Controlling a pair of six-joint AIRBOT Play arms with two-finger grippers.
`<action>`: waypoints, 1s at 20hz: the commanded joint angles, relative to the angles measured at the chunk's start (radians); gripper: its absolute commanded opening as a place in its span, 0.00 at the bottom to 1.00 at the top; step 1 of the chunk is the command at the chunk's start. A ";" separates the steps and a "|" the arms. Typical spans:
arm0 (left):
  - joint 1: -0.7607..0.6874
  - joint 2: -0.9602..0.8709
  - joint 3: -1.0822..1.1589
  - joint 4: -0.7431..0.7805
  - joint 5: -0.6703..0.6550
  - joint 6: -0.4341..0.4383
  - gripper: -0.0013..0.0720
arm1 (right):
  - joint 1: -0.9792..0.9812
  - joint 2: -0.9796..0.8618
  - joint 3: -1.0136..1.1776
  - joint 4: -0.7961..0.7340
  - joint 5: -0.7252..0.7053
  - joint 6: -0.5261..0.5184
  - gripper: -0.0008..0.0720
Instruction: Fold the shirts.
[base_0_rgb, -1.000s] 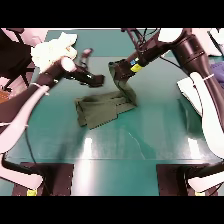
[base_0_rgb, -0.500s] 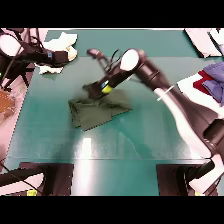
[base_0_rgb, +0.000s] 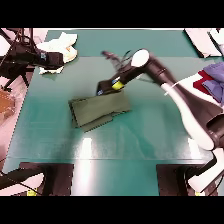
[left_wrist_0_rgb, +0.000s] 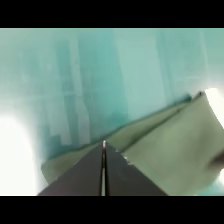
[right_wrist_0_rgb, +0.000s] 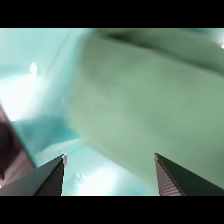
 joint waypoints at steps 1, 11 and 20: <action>0.001 0.002 0.001 -0.037 -0.075 0.016 0.05 | -0.240 0.012 -0.085 0.098 0.107 -0.055 0.87; 0.001 0.002 0.001 -0.085 -0.046 0.061 0.05 | -0.432 -0.095 -0.359 0.216 0.108 -0.206 0.99; 0.001 0.002 0.001 -0.085 -0.048 0.061 0.05 | -0.146 -0.290 -0.074 0.230 0.040 -0.163 0.99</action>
